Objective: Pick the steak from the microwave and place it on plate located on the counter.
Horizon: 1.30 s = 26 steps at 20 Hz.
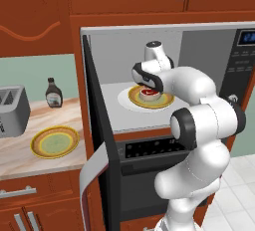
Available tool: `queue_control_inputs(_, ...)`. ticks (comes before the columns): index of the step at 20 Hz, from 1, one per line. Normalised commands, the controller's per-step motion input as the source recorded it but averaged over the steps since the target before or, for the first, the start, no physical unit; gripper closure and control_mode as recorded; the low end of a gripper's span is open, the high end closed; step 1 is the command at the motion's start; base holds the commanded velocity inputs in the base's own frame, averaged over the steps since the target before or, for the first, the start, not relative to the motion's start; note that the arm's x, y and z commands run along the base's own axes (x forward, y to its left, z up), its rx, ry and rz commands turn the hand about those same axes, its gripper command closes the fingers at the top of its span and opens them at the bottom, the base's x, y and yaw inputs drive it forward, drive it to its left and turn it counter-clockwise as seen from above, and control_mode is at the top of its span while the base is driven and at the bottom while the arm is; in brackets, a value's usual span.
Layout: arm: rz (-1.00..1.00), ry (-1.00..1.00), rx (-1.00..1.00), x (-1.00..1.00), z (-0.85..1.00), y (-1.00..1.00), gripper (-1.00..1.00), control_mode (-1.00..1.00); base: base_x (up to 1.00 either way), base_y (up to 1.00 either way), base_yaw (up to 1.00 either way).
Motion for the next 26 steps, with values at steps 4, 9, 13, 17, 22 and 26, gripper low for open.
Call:
queue_control_inputs(4,-0.11,0.00,0.02,0.00,0.00,0.00,-1.00,-1.00,0.00,0.00,0.00)
queue_control_inputs(9,-0.18,0.00,0.05,0.00,0.00,0.00,-1.00,-1.00,0.00,0.00,0.00)
queue_control_inputs(13,-0.16,0.00,0.10,0.00,0.00,-0.05,-1.00,-1.00,0.00,0.00,0.00)
queue_control_inputs(17,-0.11,0.00,0.06,0.02,0.00,-0.01,-1.00,-1.00,0.00,0.00,0.00)
queue_control_inputs(22,-0.04,0.00,0.00,0.14,-0.04,0.00,-1.00,-1.00,0.00,0.00,0.00)
queue_control_inputs(26,0.00,0.00,0.00,0.13,-0.10,0.00,-1.00,-1.00,0.00,0.00,0.00)
